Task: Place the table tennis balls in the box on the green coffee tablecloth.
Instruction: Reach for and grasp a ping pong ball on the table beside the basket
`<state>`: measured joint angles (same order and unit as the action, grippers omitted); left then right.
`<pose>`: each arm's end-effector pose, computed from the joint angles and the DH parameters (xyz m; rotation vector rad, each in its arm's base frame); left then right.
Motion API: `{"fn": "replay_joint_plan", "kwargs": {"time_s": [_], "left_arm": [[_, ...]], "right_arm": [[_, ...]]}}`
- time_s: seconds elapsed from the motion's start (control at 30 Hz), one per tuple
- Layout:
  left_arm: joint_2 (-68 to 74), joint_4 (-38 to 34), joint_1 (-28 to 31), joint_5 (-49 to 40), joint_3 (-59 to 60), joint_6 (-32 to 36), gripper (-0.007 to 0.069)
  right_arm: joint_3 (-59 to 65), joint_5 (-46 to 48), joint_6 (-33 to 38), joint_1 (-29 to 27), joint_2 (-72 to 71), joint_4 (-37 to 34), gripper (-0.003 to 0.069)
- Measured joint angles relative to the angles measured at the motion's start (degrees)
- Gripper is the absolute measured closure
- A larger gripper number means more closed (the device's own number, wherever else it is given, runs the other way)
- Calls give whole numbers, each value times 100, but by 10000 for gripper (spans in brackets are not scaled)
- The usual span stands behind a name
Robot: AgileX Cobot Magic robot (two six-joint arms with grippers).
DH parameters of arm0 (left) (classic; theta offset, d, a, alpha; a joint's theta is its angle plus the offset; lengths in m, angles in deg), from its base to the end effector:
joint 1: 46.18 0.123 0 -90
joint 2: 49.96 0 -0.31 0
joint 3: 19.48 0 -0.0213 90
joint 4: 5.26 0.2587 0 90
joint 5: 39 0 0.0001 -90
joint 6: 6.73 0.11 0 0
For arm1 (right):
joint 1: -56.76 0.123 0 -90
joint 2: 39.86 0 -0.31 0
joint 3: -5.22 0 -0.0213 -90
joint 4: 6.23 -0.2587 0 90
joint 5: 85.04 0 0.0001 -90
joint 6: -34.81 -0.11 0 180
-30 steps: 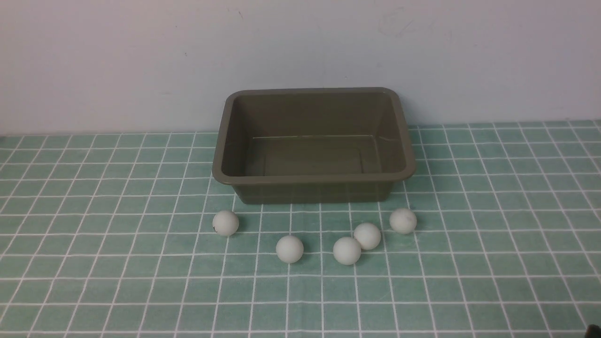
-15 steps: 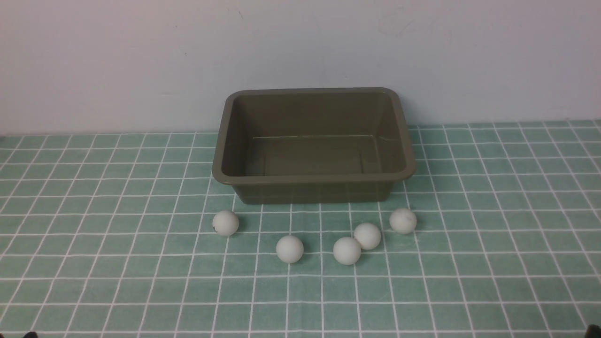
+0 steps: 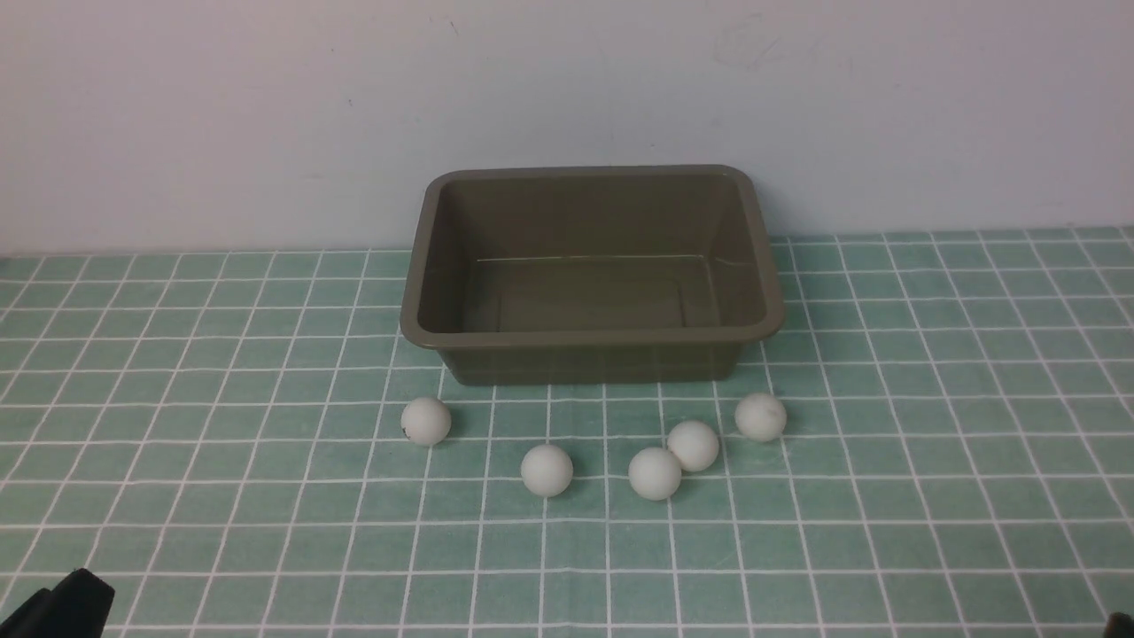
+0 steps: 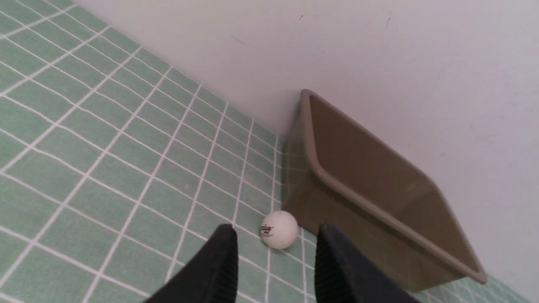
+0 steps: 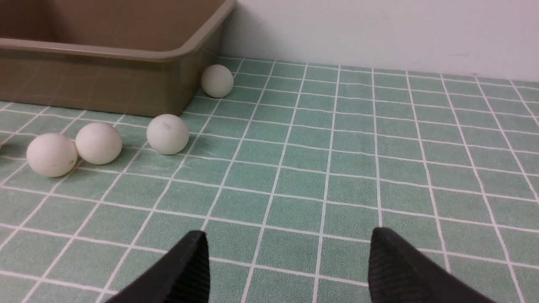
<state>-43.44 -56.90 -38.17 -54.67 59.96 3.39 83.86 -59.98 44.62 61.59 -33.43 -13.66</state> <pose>0.0582 -0.0154 0.1867 -0.5474 1.6162 -0.6032 0.0504 0.0103 0.1636 -0.1690 1.9116 0.0732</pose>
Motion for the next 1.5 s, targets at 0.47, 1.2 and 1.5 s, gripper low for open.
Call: {"fn": "replay_joint_plan", "kwargs": {"time_s": [0.47,1.2,1.5], "left_arm": [[0,-1355,0,-897,-342,1181,384],[2114,214,0,-3267,-2700,2987,384],[3706,1416,-5,-3478,-3826,3514,384]], "right_arm": [[0,0,0,0,0,0,197],[0,0,0,0,0,0,197],[0,0,0,0,0,0,197]]}}
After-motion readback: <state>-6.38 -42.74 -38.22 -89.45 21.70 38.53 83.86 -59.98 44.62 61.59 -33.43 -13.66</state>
